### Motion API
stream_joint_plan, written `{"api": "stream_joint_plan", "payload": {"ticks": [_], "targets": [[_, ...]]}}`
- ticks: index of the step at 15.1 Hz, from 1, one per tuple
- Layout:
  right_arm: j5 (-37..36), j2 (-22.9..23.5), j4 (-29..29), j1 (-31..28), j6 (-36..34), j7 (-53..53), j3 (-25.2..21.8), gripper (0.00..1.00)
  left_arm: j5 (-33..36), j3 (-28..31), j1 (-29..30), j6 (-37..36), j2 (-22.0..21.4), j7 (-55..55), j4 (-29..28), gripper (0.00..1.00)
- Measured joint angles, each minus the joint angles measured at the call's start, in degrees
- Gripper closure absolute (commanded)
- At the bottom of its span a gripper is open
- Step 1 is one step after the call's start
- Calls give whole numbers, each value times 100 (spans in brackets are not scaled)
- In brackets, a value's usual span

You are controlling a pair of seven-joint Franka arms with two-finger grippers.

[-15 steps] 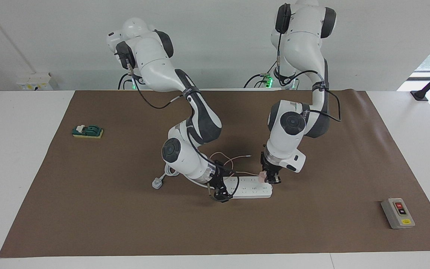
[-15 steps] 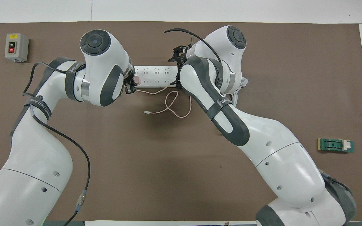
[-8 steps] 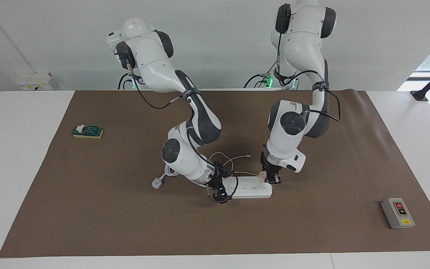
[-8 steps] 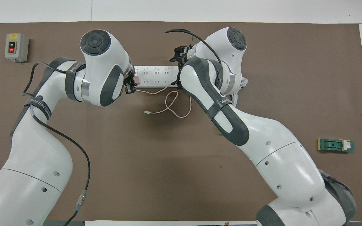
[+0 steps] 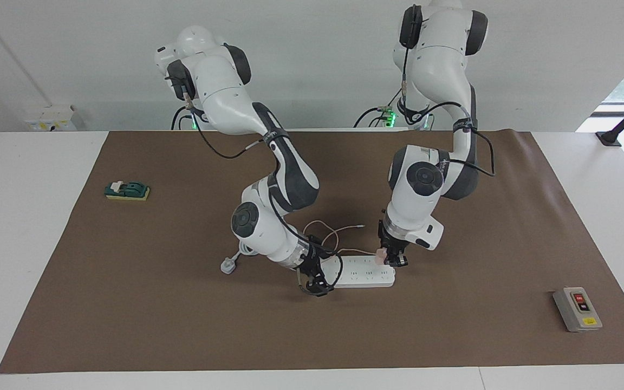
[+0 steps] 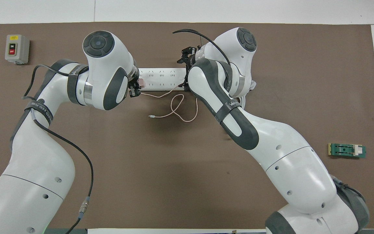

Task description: Unplug charger and place it aside

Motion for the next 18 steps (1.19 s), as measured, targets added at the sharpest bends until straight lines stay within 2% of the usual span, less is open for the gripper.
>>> {"api": "stream_joint_plan", "payload": {"ticks": [18], "targets": [[140,-9,-92,72,143,0,14,0,0,0,-1,0,-2,0,-1,100]]}}
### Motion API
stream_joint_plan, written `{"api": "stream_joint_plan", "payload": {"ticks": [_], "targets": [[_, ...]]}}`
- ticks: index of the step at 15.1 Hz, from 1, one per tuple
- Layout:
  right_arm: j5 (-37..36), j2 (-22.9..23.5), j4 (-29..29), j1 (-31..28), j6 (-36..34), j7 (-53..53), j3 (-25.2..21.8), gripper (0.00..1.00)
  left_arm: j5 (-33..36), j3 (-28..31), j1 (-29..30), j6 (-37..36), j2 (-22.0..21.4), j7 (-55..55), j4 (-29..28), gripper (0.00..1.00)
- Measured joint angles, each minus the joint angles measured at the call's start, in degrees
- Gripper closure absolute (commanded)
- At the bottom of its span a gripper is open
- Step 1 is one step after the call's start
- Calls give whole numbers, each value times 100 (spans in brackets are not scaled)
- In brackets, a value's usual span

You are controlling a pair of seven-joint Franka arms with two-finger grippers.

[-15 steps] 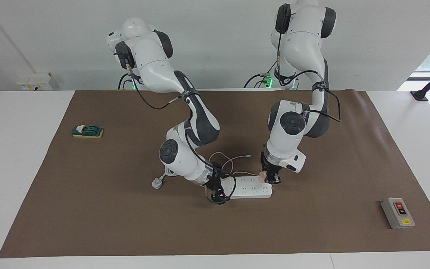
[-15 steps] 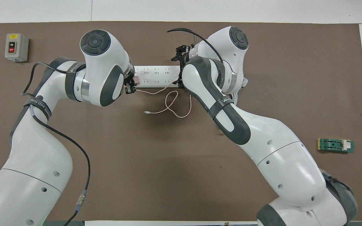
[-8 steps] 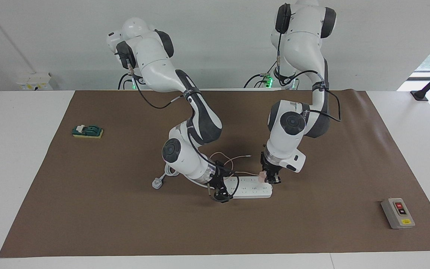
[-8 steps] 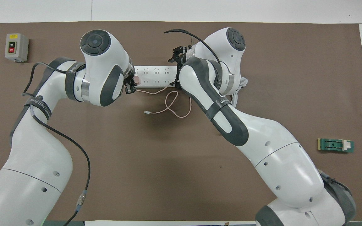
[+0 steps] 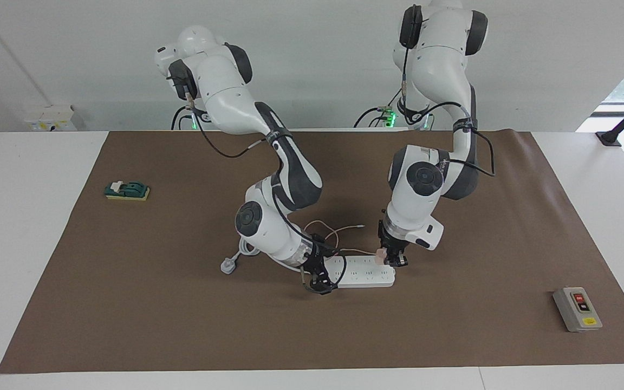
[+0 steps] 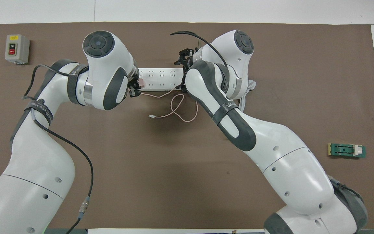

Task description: Unplug charger and place it aside

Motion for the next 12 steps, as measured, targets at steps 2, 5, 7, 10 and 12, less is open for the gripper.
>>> {"api": "stream_joint_plan", "payload": {"ticks": [2,5,7,10,12], "targets": [[19,-3,-33,14,59,0,10,0,0,0,0,0,0,0,0,100],[37,-4,-103,53,128,0,11,0,0,0,0,1,0,0,-1,100],[45,-5,-136,76,136,0,11,0,0,0,0,1,0,0,-1,100],[97,-12,-208,89,210,0,19,0,0,0,0,1,-1,0,-1,100],[202,-25,-252,90,234,0,16,0,0,0,0,2,-1,0,-3,100]]}}
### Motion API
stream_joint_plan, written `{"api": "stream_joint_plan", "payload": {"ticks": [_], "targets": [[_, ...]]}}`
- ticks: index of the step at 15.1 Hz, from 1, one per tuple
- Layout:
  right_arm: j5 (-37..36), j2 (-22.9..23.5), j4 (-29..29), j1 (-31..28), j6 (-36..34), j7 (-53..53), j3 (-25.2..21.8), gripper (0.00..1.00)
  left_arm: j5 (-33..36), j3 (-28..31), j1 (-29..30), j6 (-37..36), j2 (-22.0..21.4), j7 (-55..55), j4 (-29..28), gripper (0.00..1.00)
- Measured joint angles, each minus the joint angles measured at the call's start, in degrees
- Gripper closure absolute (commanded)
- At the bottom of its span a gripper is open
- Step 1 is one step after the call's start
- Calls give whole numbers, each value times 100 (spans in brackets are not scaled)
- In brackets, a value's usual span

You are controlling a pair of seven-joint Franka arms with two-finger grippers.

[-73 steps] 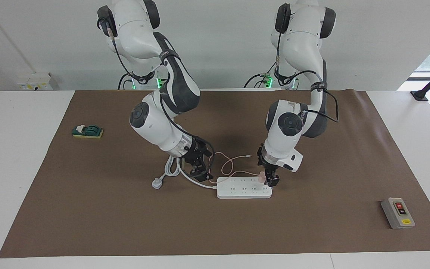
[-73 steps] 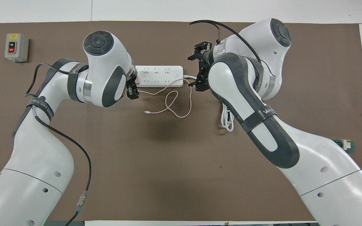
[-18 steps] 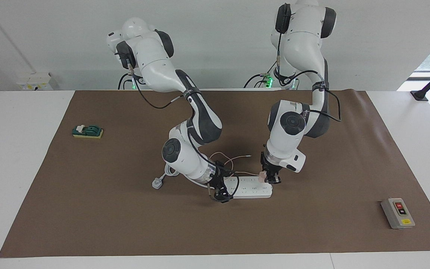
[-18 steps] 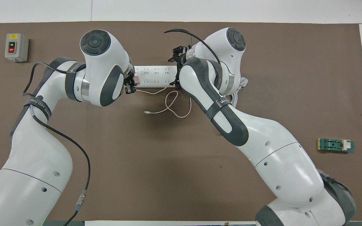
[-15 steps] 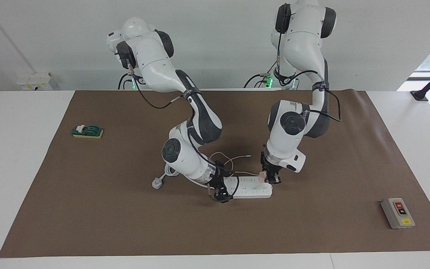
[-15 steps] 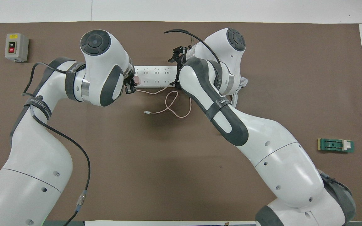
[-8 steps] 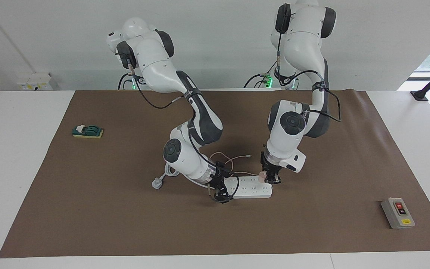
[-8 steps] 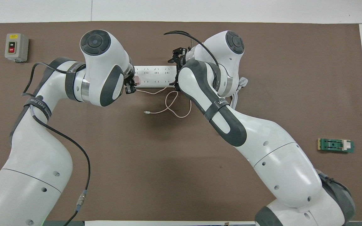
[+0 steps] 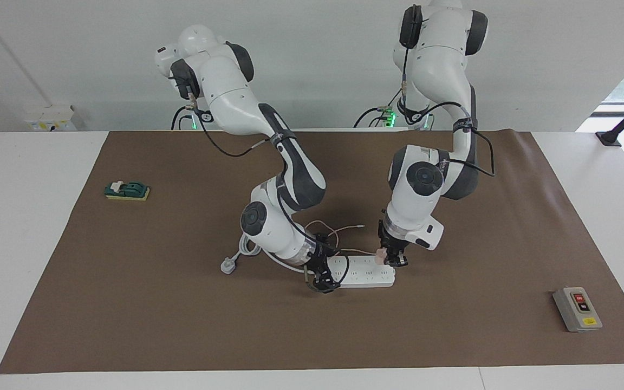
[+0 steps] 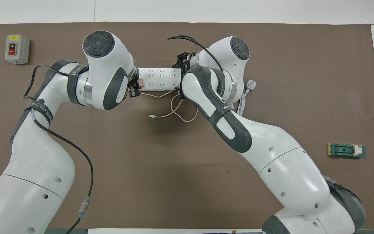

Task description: Unplug charger and place it aside

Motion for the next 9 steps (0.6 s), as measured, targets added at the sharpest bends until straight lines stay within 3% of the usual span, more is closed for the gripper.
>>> {"api": "stream_joint_plan", "payload": {"ticks": [9], "targets": [[95,-65,-18,0,-6,0,-1,0,0,0,0,2,0,0,-1,100]]}}
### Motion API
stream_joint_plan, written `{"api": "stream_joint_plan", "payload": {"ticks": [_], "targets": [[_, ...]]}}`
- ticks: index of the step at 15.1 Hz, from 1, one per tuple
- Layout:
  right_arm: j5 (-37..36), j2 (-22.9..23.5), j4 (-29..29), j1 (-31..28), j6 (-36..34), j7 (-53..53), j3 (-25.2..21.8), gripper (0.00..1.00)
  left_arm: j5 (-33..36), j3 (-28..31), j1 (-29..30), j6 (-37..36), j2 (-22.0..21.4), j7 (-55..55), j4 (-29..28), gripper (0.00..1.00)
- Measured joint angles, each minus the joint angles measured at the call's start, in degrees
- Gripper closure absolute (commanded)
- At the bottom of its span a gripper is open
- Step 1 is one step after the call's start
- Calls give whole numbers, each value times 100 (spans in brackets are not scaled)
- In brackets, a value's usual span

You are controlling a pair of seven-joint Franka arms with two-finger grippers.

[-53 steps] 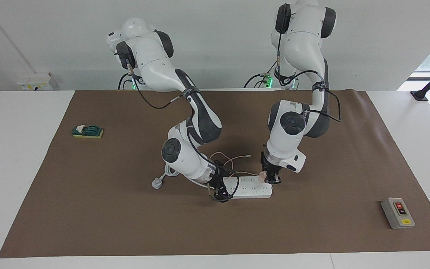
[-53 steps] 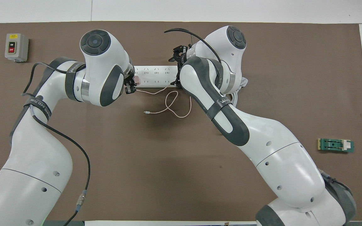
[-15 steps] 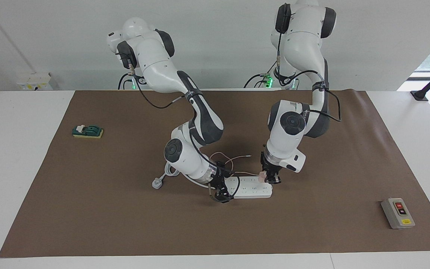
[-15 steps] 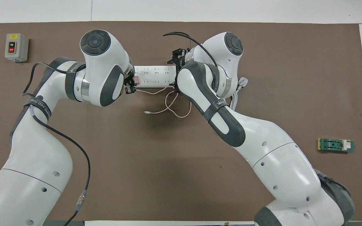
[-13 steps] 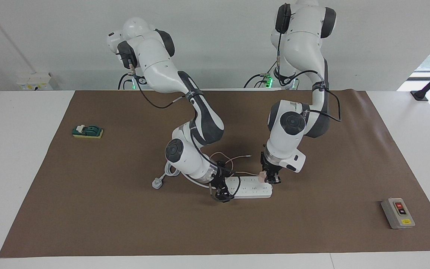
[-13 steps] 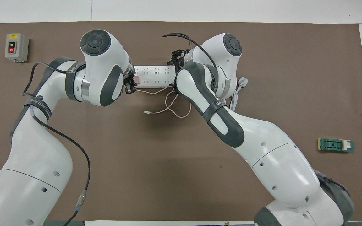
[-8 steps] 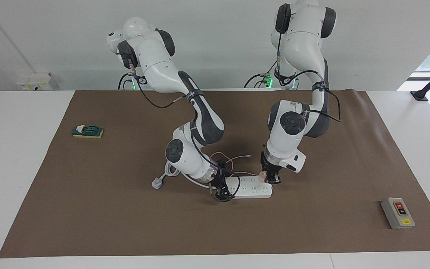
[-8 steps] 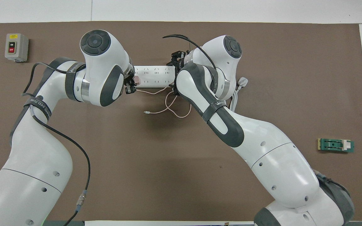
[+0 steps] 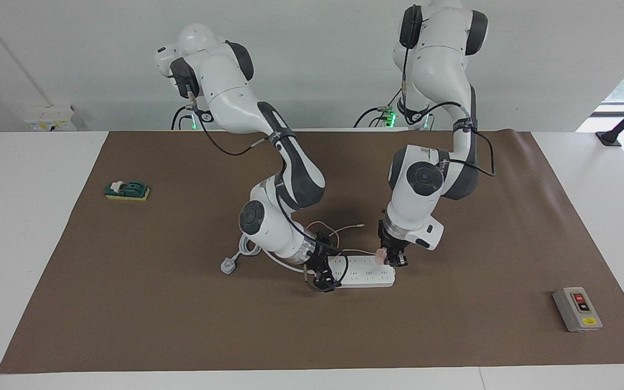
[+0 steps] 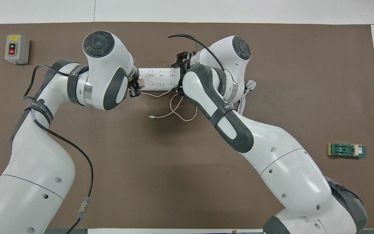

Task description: Unplug charger and place it aside

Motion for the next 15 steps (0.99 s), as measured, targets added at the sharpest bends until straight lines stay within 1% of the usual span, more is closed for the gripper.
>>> {"api": "stream_joint_plan", "payload": {"ticks": [10,15], "targets": [[1,-3,-45,-1,19,0,0,0,0,0,0,2,0,0,-2,100],[1,-3,-250,24,298,-91,1,0,0,1,0,4,0,0,-3,100]]}}
